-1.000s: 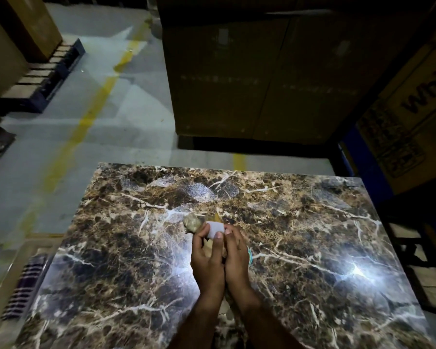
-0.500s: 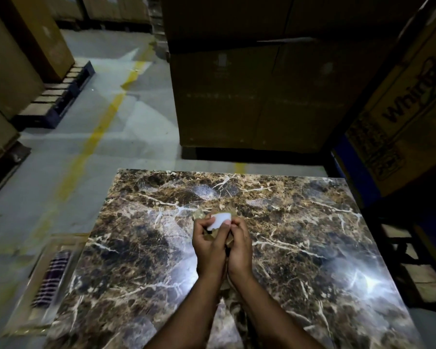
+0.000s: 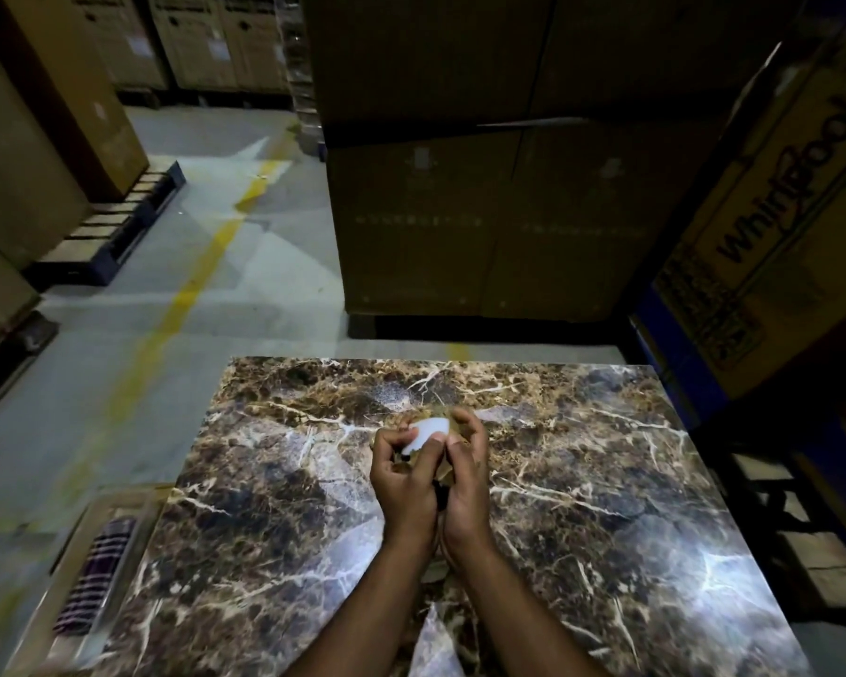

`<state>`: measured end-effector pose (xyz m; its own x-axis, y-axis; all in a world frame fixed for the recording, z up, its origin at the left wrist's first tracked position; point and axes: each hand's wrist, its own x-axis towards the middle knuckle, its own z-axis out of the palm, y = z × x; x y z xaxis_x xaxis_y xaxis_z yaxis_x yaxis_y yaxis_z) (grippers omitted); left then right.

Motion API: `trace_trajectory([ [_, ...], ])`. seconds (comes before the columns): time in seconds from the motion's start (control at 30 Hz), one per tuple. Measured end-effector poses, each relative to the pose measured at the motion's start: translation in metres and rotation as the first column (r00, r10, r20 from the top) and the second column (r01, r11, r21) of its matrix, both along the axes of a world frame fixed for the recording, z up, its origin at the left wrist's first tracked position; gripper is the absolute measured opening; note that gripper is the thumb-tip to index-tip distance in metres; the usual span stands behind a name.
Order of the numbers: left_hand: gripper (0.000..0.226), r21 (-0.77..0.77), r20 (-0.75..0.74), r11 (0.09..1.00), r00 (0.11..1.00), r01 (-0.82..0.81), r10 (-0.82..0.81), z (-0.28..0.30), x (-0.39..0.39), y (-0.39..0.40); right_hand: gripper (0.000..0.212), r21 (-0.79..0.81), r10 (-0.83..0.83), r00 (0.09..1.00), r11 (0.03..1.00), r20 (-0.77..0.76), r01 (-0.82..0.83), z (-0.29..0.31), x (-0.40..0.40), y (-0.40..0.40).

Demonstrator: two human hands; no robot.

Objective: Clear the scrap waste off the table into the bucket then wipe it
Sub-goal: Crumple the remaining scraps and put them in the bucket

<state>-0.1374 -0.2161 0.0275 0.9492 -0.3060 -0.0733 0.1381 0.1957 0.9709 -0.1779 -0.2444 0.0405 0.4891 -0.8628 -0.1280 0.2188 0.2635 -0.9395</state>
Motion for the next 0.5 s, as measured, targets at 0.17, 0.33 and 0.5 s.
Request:
trace_trajectory([
  [0.17,0.038,-0.062,-0.085,0.998,0.996,0.006,-0.011,-0.009,-0.003,0.004,0.028,-0.014,-0.024,1.000,1.000,-0.015,0.023,-0.002,-0.002,0.003],
  [0.33,0.038,-0.116,-0.061,0.992,0.998,-0.040,0.033,0.003,-0.011,0.008,0.012,-0.007,0.005,1.000,1.000,-0.009,-0.005,0.003,-0.005,0.005],
  [0.5,0.030,-0.171,-0.071,0.984,0.997,-0.044,0.033,0.019,-0.013,0.006,0.010,0.083,0.025,0.997,0.996,0.077,-0.032,0.018,-0.005,0.002],
])
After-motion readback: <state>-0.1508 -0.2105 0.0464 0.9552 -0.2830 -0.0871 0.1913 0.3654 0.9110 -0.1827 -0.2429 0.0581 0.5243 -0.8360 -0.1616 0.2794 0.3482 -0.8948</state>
